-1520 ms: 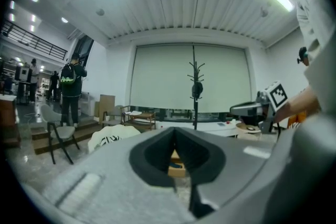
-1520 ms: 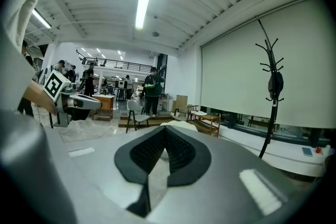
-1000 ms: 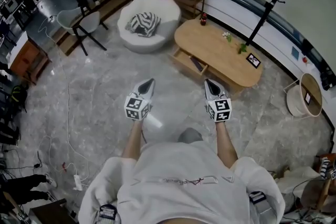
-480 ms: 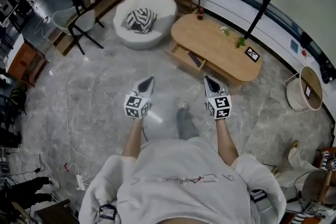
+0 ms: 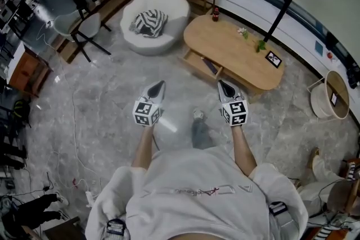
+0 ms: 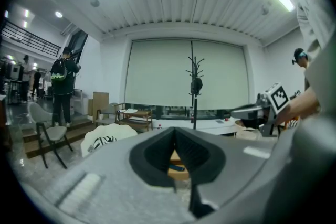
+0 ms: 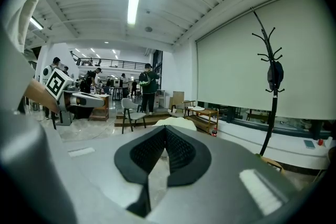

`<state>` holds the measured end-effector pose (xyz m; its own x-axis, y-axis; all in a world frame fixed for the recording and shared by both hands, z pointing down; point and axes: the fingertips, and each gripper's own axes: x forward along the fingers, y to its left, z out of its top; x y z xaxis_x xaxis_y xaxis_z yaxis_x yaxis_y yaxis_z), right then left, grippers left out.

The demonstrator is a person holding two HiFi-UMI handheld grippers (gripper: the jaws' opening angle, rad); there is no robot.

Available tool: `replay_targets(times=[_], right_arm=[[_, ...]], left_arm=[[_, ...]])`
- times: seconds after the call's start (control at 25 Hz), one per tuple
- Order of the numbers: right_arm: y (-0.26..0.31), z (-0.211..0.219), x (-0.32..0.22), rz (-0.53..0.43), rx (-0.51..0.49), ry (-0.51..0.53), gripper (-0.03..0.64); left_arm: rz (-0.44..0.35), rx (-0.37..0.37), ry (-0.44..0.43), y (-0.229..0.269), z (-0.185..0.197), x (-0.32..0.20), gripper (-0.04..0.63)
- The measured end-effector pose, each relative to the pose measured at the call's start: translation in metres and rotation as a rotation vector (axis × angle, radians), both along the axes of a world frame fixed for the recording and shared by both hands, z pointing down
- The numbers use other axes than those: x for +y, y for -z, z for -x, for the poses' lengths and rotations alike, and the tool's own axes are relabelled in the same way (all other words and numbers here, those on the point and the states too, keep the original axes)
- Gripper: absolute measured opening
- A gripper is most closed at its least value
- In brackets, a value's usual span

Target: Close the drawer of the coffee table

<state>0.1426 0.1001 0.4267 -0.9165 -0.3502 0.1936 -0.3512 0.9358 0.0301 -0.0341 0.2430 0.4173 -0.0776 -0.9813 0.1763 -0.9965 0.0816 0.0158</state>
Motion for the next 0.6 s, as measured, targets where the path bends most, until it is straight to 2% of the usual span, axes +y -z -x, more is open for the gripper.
replay_targets(times=[0.6], right_arm=[[0.001,0.076,-0.117,0.029,-0.007,-0.004,0.005]], left_arm=[[0.03,-0.012,-0.014,0.007,0.075,-0.119,-0.002]])
